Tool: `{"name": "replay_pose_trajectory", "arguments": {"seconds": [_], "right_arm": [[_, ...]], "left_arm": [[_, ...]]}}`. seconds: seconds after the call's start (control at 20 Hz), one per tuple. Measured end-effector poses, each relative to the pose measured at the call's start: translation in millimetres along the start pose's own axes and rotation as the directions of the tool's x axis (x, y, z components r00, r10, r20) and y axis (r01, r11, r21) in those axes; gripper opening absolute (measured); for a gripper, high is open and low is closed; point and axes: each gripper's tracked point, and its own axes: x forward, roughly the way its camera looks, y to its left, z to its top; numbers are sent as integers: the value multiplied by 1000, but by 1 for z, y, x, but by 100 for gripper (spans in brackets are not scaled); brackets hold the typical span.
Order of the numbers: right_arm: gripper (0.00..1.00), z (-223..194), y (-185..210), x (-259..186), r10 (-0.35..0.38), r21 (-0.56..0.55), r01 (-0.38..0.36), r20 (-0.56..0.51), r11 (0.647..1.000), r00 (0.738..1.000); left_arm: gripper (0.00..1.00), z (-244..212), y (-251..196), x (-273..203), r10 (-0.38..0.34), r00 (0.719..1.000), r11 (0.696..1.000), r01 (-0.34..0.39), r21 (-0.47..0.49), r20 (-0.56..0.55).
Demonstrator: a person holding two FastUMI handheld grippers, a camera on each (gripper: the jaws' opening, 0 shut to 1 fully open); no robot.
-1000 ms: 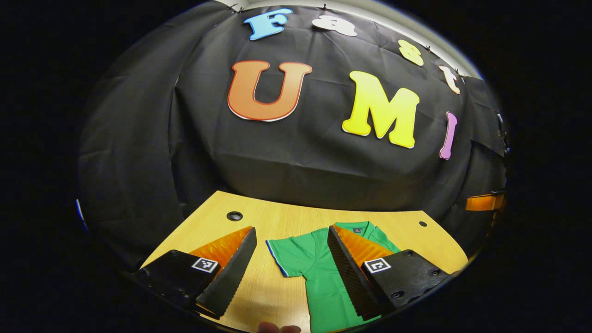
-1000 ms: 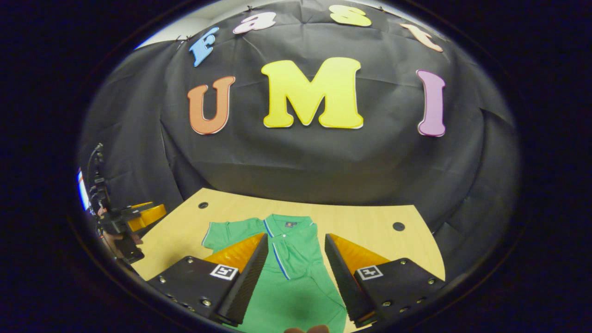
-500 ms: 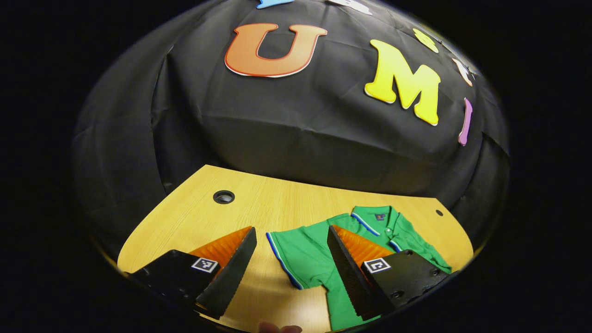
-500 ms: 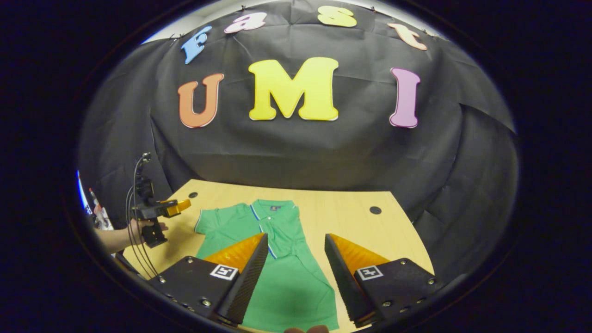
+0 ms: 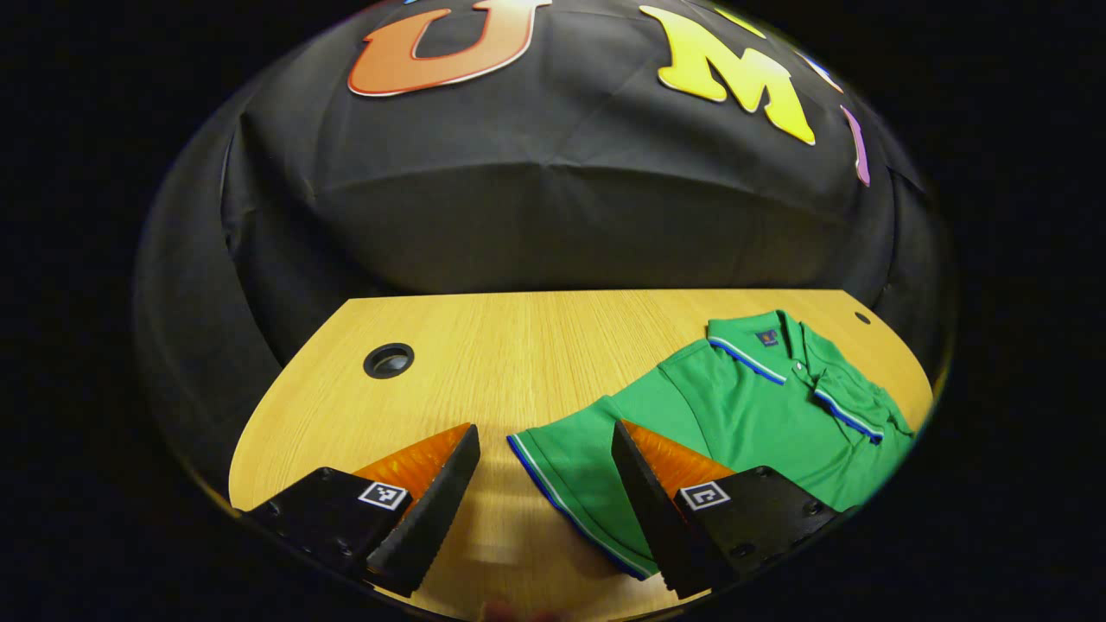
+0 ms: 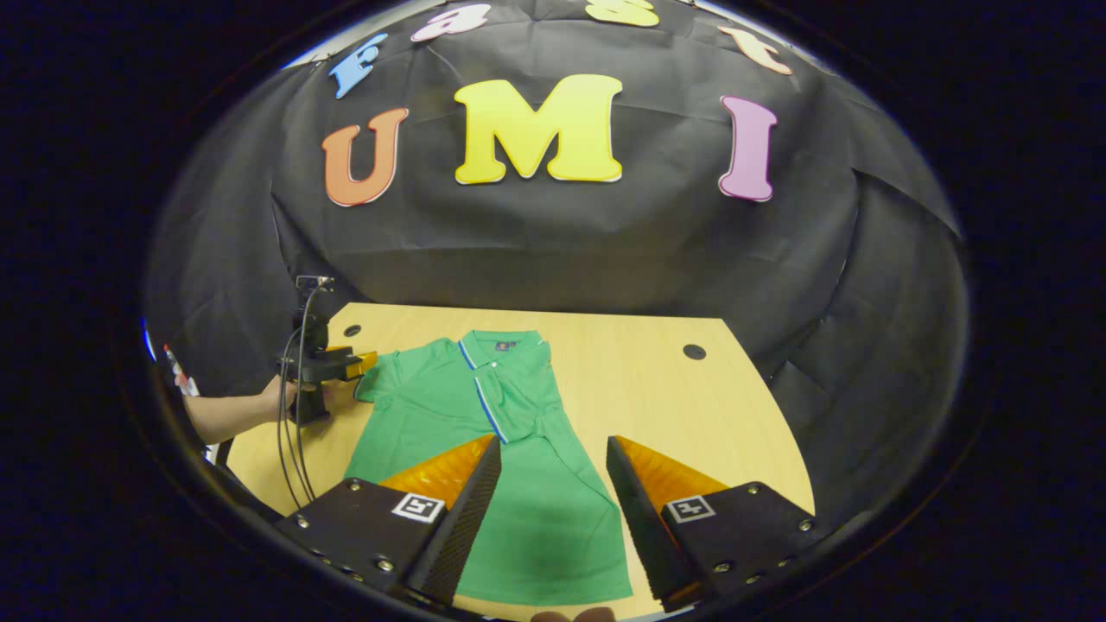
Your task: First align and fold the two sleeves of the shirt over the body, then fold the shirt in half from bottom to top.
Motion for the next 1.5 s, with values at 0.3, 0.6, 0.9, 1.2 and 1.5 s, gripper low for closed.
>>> {"name": "replay_pose_trajectory", "arguments": {"seconds": [0.3,0.6,0.9,1.2,1.5], "right_arm": [[78,1,-8,1,-12,40,12,3,999,1000],[78,-5,-8,3,2,63,-2,0,998,1000],[78,-19,-31,2,-34,106,34,-4,994,999],[78,-21,-39,2,-34,162,32,11,986,999],[78,-19,-49,-9,-26,183,16,53,983,998]], "left_arm": [[98,-16,-3,9,4,998,1000,-3,14,-68],[48,-17,-14,11,25,995,999,-22,34,-93],[6,-7,-22,4,4,998,1000,-3,15,-69],[4,34,-36,-25,-3,1000,999,3,49,-1],[4,74,-77,-51,-40,998,990,34,137,43]]}}
